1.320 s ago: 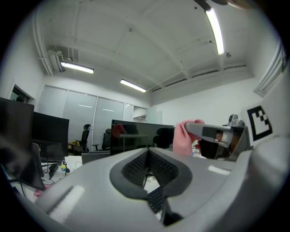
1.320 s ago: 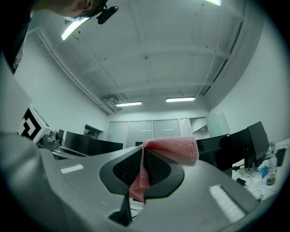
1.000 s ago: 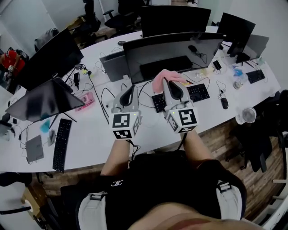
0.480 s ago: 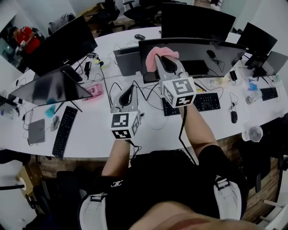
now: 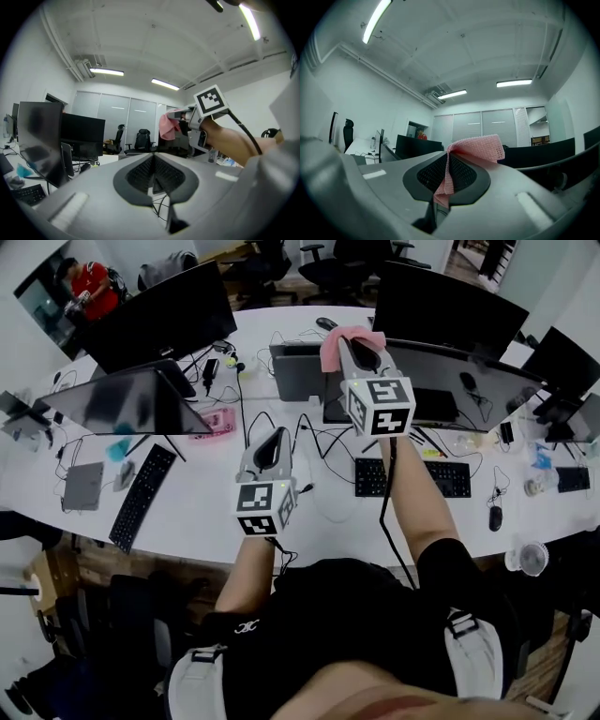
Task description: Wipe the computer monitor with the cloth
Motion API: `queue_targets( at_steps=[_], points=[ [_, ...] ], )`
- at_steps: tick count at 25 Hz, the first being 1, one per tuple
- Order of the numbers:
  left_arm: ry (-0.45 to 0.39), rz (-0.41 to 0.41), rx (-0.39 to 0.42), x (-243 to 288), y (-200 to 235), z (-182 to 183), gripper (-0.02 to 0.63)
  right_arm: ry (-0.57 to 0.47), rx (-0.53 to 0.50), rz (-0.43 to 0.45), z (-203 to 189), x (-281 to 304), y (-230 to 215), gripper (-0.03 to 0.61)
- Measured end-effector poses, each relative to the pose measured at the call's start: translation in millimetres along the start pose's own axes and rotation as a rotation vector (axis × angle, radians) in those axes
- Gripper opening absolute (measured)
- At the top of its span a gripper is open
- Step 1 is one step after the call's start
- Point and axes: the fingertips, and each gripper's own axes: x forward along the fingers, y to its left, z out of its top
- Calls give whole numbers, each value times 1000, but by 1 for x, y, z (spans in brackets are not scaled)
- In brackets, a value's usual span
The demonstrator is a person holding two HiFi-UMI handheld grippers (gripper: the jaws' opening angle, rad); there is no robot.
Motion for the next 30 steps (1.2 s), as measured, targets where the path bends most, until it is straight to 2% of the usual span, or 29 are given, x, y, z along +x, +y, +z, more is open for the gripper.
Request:
queue_targets(
  at_steps=[7,13,22,30],
  points=[
    [-5,6,-1,3,-1,4,49,43,-52,-22,-4,17,-1,9],
    [-1,3,7,6,-8,7,49,59,-49,-68,-4,12,-16,9],
    [13,-13,29,10,-32,6,49,72,-23,-150,-3,-13,-70,9],
    [14,-24,54,13,-70,12,49,81,24,-228,-6,-45,-133,9]
  ],
)
